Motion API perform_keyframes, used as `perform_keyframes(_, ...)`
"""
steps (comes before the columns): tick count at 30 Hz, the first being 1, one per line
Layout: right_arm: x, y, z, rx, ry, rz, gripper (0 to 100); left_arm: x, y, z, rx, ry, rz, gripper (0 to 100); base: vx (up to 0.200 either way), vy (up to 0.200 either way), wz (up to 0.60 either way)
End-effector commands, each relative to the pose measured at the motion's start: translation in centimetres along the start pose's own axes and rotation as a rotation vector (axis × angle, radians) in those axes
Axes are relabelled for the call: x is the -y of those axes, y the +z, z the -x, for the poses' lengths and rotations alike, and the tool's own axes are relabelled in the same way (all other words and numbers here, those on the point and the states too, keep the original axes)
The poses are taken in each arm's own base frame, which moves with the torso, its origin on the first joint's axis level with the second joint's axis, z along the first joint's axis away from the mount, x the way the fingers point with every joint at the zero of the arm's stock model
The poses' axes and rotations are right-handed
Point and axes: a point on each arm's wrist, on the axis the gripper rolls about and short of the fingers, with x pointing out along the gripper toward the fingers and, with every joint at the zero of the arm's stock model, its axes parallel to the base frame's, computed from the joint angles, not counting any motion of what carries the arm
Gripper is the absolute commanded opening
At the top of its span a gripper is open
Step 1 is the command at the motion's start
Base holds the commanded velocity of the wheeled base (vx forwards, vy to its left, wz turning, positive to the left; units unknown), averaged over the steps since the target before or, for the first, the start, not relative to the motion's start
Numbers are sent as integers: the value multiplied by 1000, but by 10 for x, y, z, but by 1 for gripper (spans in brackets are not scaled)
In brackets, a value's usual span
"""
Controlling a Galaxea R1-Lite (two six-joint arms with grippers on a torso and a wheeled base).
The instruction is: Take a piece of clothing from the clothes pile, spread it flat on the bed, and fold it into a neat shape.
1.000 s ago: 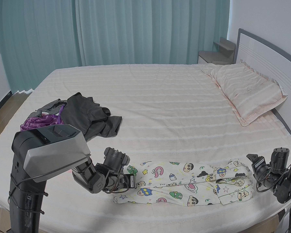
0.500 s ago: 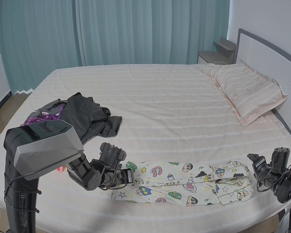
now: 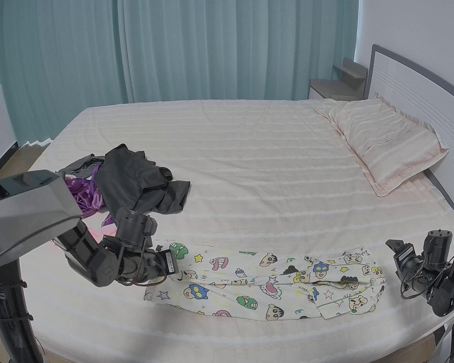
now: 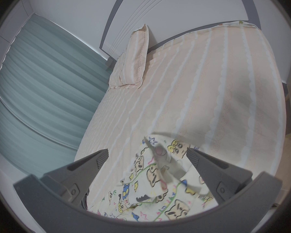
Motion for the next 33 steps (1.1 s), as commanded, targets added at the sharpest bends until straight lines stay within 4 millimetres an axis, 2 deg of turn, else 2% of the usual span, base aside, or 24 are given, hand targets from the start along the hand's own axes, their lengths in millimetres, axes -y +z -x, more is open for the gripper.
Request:
perform_keyframes(1,3,-2,3,-9,-18,3,100,-24,18,45,70,-16,72,0,0,0,0)
perform_keyframes(2,3,-2,3,-9,-18,3,100,-31,22,54,88,-16,93,0,0,0,0)
perform_keyframes(4,3,-2,3,-9,-18,3,100,-34,22,56,91,-16,99,0,0,0,0)
perform_keyframes(5,3,-2,3,-9,-18,3,100,-52,30,78,127,-17,149,0,0,0,0)
perform_keyframes(11,3,-1,3,-7,-18,3,100,-90,48,129,186,5,270,0,0,0,0)
perform_keyframes(18,3,-2,3,-6,-18,3,100,-115,60,167,286,45,345,0,0,0,0)
perform_keyframes(22,3,-1,3,-3,-18,1,100,-109,65,181,304,41,342,0,0,0,0)
perform_keyframes(24,3,-1,3,-2,-17,-8,100,-102,66,181,290,36,329,0,0,0,0)
perform_keyframes(28,3,-1,3,-1,-17,-23,100,-72,64,171,243,46,265,0,0,0,0)
perform_keyframes(32,3,-1,3,-1,-17,-23,100,-36,53,149,190,45,182,0,0,0,0)
perform_keyframes(33,3,-1,3,-1,-17,-23,100,-35,52,148,186,45,178,0,0,0,0)
